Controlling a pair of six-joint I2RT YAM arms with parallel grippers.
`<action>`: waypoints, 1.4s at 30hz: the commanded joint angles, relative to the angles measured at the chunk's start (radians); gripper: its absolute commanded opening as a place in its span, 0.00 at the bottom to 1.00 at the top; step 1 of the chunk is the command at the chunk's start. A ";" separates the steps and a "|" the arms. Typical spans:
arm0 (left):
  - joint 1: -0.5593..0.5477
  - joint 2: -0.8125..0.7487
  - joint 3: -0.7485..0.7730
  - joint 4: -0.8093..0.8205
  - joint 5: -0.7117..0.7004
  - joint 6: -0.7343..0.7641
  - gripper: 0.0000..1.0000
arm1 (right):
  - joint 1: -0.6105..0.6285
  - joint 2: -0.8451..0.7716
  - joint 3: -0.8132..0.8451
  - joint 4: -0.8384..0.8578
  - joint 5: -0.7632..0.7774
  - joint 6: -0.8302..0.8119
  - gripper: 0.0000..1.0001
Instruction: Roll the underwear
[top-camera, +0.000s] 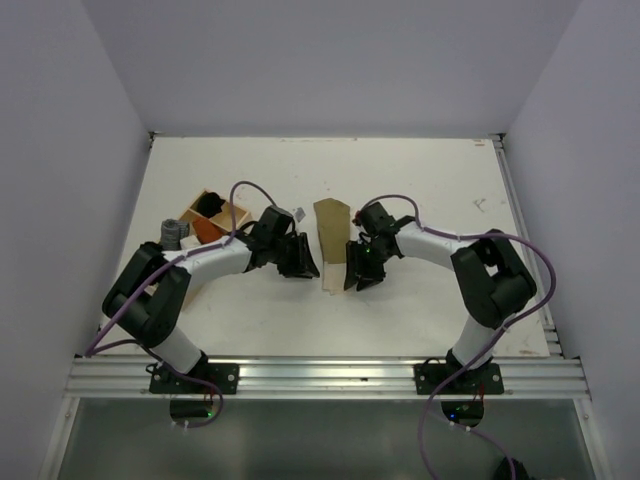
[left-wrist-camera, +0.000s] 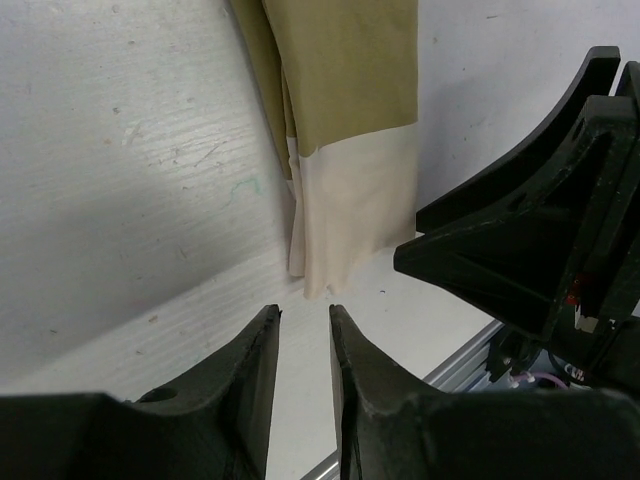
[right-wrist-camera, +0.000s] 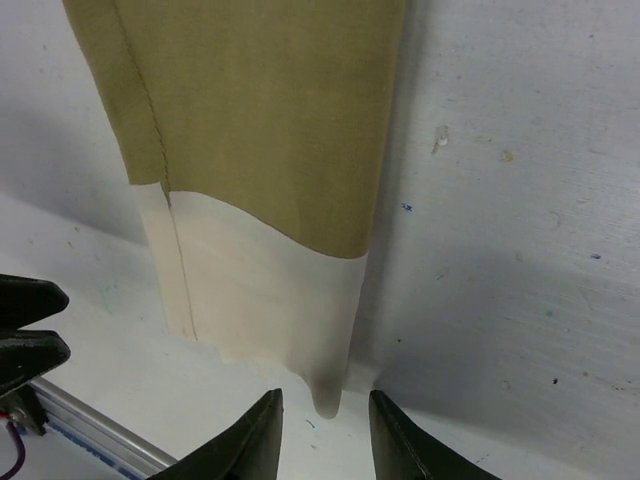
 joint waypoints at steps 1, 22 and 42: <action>-0.002 0.010 0.019 0.058 0.032 -0.013 0.31 | -0.013 -0.025 0.024 -0.021 0.000 -0.003 0.44; 0.029 0.009 -0.155 0.299 0.180 -0.103 0.59 | -0.021 0.033 -0.012 0.069 -0.118 0.048 0.03; 0.142 -0.356 -0.058 -0.101 -0.242 -0.033 0.63 | 0.140 -0.029 0.241 -0.228 0.333 -0.040 0.34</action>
